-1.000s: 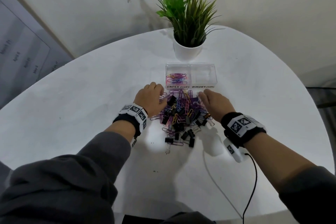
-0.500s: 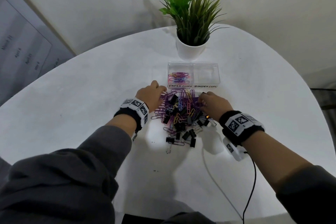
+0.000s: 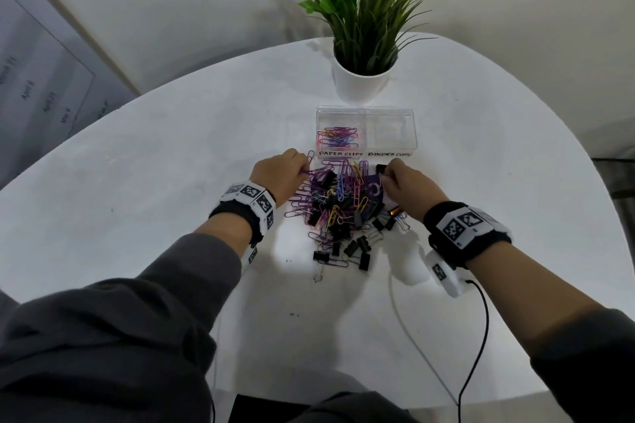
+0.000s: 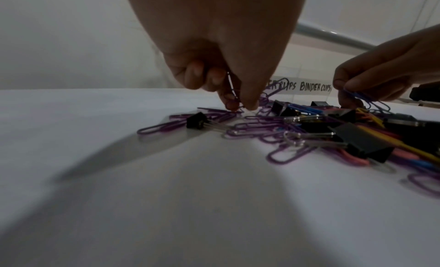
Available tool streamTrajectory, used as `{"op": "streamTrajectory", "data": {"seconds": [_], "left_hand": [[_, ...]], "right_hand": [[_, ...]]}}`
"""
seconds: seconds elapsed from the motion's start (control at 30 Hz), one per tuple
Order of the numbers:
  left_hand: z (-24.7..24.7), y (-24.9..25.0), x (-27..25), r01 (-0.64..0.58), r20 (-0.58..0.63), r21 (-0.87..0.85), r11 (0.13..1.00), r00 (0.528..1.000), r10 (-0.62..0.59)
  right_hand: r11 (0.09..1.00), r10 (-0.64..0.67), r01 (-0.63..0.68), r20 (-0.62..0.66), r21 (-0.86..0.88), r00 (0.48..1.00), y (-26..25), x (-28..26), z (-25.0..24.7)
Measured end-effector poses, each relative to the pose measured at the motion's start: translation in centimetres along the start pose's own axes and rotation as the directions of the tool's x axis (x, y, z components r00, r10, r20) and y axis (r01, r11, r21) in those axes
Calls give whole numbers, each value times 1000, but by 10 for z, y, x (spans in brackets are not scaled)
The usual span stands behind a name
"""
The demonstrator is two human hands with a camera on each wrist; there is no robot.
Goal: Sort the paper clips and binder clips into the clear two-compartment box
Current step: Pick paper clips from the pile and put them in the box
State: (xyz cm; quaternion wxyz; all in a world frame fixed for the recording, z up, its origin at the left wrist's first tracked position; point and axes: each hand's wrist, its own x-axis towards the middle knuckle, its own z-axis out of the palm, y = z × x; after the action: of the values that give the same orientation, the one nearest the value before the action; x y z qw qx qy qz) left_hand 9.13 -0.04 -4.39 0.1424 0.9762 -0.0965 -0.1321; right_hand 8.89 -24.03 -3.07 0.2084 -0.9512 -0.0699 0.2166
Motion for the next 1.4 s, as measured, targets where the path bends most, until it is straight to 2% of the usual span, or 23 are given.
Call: {"op": "streamTrajectory", "data": {"seconds": [0.13,0.23,0.3,0.47,0.6,0.7,0.83,0.93,1.07,1.23,1.4], "left_hand": [[-3,-2,0,27,-1,-32,999,1000,-27],[-6,-3,-2,39,27,-60,997,999,-38],[-8,-3,-4,50,31,-75,996,998,-48],[-9,-4,-4,166,-4,-179,970,986,-170],[-8,-3,-3,229,-12,-235,945,971,-238],[-6,-1,-4,228,15,-337,913,972,-236],[-6,-2,-5,207,34,-519,830,975,-222],[-5,-8,-6,192,35,-533,824,978,-206],[-2,-16,-3,203,25,-479,854,976,-218],[-9,-23,2,269,162,-307,913,960,-228],[-14,-26,0,246,131,-138,959,965,-228]], "right_hand": [[995,17,-13,-40,102,999,4,-3,-5],[998,48,-50,-37,-43,998,5,-3,-5],[996,45,-49,-51,-71,998,4,-3,-7],[982,110,-104,-32,157,993,1,-3,-11],[983,166,-159,-67,93,984,-4,-5,-8],[974,219,-216,-57,63,974,-3,-1,-1],[955,265,-247,-102,162,959,1,-1,2],[951,308,-302,-123,63,943,2,-6,-2],[931,364,-364,-85,17,927,2,-1,-1],[907,416,-413,-21,79,909,-5,11,2],[939,341,-344,-130,-1,931,-11,4,6]]}}
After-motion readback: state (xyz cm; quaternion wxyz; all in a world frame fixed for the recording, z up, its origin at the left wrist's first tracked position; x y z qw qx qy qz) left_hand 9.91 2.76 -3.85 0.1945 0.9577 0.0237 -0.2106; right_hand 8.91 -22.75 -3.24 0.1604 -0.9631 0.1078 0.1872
